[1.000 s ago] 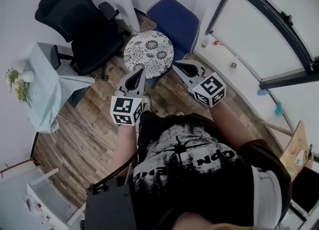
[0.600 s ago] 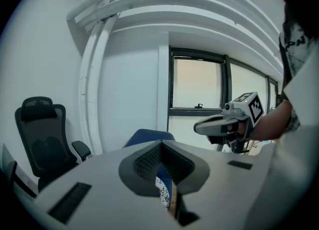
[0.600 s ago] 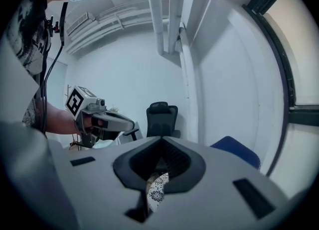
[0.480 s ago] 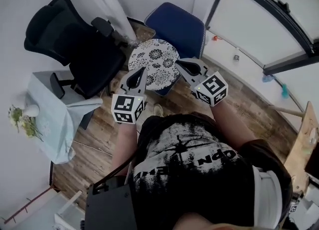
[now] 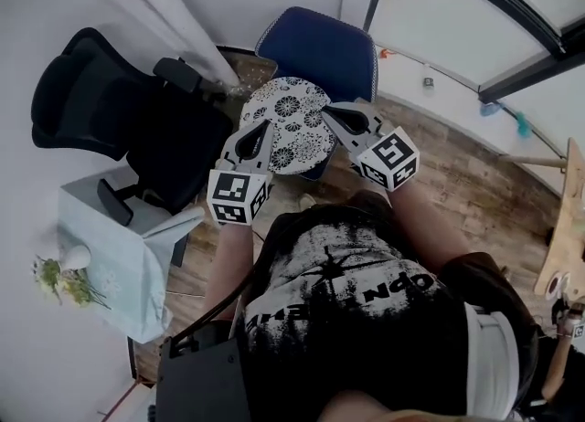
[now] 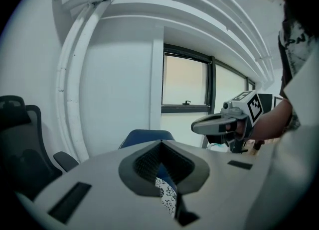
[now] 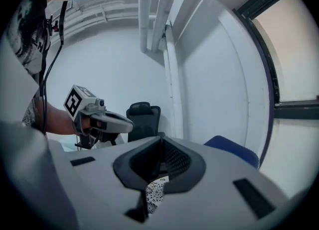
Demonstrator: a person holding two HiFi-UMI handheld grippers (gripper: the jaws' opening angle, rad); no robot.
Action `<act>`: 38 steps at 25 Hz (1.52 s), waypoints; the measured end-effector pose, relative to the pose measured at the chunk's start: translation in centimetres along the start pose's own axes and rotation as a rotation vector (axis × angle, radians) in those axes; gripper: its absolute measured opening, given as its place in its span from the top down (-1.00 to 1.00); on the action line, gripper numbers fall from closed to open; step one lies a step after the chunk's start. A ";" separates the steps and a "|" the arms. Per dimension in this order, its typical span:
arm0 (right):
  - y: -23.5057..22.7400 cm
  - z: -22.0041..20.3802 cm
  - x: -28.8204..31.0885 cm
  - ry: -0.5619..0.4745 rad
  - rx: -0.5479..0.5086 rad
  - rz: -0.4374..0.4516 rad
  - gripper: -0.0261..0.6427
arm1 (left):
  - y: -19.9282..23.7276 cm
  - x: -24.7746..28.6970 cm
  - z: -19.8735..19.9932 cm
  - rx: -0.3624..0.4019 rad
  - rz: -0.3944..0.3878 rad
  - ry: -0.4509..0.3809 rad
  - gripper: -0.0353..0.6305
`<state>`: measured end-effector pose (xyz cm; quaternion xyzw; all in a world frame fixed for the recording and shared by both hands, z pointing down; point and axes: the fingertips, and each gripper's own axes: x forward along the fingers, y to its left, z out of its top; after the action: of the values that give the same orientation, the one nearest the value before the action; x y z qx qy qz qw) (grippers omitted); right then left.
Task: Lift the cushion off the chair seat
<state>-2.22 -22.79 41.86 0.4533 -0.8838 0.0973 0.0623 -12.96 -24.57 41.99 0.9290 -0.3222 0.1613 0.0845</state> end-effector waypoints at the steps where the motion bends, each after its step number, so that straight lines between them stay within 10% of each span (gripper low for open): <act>1: -0.1 0.0 0.2 0.001 0.002 -0.016 0.87 | 0.3 0.2 -0.1 0.003 -0.015 0.002 0.86; 17: -1.6 -2.7 0.4 0.070 0.046 -0.174 0.87 | 0.8 3.0 -2.2 -0.007 -0.178 0.028 0.86; 38: -9.6 -14.9 3.1 0.254 0.203 -0.144 0.80 | 0.6 11.5 -7.5 -0.110 -0.160 0.149 0.86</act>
<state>4.07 -27.30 58.08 0.5036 -0.8197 0.2376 0.1343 -6.64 -29.66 53.09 0.9311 -0.2484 0.2045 0.1716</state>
